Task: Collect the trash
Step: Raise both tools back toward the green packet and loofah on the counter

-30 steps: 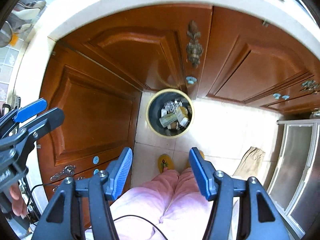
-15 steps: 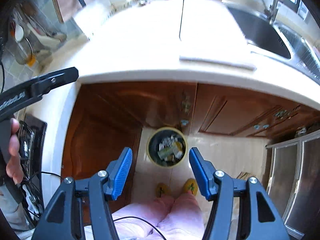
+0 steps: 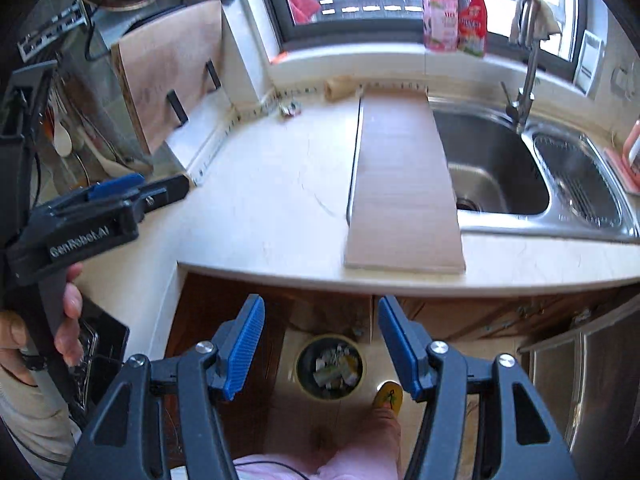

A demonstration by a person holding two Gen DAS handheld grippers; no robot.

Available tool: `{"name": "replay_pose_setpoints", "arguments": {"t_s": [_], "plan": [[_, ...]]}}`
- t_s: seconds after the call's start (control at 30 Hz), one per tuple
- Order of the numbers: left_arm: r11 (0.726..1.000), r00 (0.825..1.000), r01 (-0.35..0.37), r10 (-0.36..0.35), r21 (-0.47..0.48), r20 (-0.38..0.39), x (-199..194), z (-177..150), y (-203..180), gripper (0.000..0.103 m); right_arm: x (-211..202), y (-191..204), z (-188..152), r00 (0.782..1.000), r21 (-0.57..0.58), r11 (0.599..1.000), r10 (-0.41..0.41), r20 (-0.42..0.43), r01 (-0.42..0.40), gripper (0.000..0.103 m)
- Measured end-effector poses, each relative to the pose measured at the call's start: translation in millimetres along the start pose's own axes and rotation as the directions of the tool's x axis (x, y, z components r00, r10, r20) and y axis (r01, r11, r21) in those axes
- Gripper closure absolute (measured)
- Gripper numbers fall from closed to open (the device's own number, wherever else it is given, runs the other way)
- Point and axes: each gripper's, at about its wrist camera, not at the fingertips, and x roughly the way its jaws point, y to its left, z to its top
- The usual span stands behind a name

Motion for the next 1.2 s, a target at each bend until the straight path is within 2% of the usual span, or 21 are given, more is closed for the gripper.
{"name": "replay_pose_setpoints", "arguments": {"t_s": [0.1,0.3,0.6,0.8,0.93,1.07,1.2], "plan": [[1.0,1.0,-0.01,0.01,0.009,0.01,10,21,-2,0.029,-5,-2,26,0.999,-0.013,1.0,0.015,0.041,-0.014,0.043],[1.0,1.0,-0.017,0.017,-0.003,0.014,41,65,-2,0.029,7,-20,89,0.997,-0.039,0.999,0.036,0.071,-0.033,0.043],[0.992,0.996,-0.093,0.091,-0.08,-0.019,114,166,31,0.029,59,-67,224,0.994,-0.01,0.995,0.104,0.036,-0.103,0.043],[0.975,0.991,-0.118,0.102,-0.189,-0.092,190,227,70,0.028,123,-95,316,0.992,0.051,0.991,0.127,-0.007,-0.127,0.043],[0.949,0.982,-0.146,0.104,-0.281,-0.159,248,248,103,0.028,183,-111,365,0.987,0.087,0.985,0.153,-0.042,-0.149,0.043],[0.911,0.972,-0.166,0.087,-0.378,-0.218,300,256,137,0.028,246,-118,397,0.975,0.128,0.976,0.193,-0.106,-0.179,0.043],[0.884,0.961,-0.196,0.086,-0.424,-0.265,345,255,161,0.028,299,-121,411,0.957,0.186,0.957,0.25,-0.149,-0.222,0.043]]}}
